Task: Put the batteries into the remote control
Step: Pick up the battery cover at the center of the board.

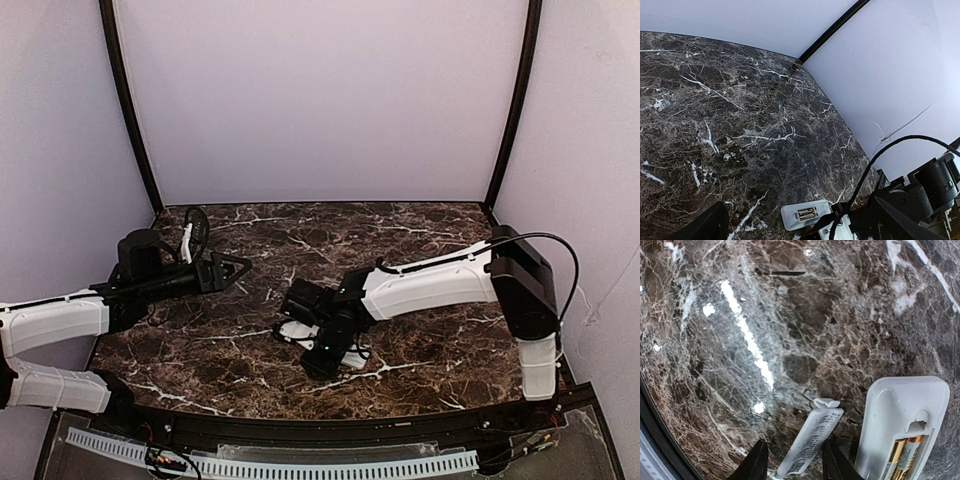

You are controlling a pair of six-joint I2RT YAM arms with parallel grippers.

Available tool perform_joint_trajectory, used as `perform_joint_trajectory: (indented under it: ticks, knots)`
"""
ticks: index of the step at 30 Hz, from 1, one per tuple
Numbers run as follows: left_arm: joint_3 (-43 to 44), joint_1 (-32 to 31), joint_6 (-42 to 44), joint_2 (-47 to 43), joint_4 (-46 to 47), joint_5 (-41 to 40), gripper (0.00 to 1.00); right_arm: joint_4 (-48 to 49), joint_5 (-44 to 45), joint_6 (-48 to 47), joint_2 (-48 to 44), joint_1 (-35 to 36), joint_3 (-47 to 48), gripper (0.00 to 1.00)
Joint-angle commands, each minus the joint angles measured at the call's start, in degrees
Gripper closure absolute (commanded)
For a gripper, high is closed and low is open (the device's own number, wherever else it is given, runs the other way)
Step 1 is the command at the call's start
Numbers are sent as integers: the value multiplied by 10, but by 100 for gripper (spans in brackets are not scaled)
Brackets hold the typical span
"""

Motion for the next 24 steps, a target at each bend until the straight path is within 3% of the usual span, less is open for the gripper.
perform_joint_trajectory:
  ticks: [1, 9, 24]
  knots:
    - [-11, 2, 3, -6, 2, 2, 2, -19, 26, 7, 24, 10, 18, 62]
    - [-11, 2, 0, -4, 5, 5, 1, -16, 16, 10, 12, 8, 30, 56]
    - [-13, 2, 1, -4, 9, 2, 1, -15, -2, 21, 49, 4, 59, 61]
